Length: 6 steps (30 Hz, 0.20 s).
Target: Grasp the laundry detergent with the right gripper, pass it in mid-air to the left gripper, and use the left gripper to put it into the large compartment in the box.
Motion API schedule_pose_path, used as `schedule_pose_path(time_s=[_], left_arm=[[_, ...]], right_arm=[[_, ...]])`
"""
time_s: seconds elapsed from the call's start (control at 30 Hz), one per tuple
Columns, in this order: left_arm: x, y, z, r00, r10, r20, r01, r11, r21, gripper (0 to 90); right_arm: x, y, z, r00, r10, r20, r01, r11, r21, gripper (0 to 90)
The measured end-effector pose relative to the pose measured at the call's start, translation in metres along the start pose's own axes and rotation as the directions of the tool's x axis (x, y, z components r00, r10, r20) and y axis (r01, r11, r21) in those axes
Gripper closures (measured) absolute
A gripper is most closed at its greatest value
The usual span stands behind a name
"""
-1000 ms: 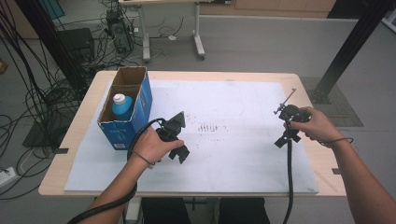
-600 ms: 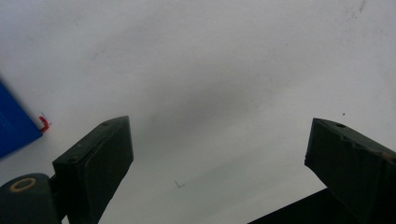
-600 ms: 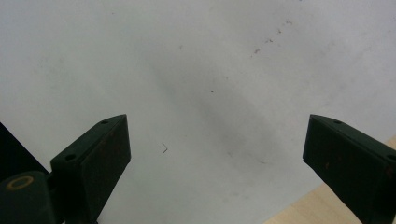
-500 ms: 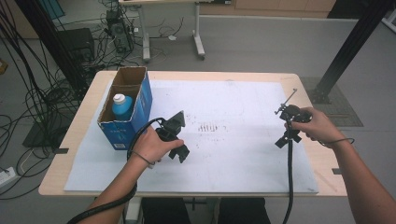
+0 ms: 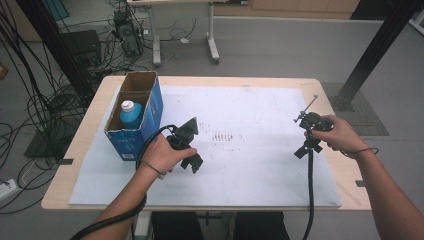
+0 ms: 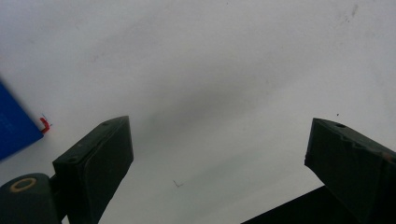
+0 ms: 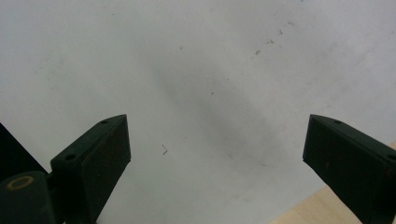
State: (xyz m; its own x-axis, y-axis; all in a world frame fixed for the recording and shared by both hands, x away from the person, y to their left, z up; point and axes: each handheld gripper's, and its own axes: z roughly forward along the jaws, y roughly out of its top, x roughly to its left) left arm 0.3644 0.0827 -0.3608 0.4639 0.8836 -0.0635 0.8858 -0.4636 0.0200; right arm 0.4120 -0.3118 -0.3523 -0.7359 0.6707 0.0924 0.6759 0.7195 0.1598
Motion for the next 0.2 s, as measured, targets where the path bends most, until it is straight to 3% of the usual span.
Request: schedule_pose_path(time_s=[0.2], left_arm=[[0.0001, 0.0006, -0.0005, 1.0, 0.003, -0.002, -0.003, 1.0, 0.003, 8.1]], right_arm=[[0.0005, -0.0002, -0.0001, 1.0, -0.004, 0.002, 0.004, 1.0, -0.006, 7.5]])
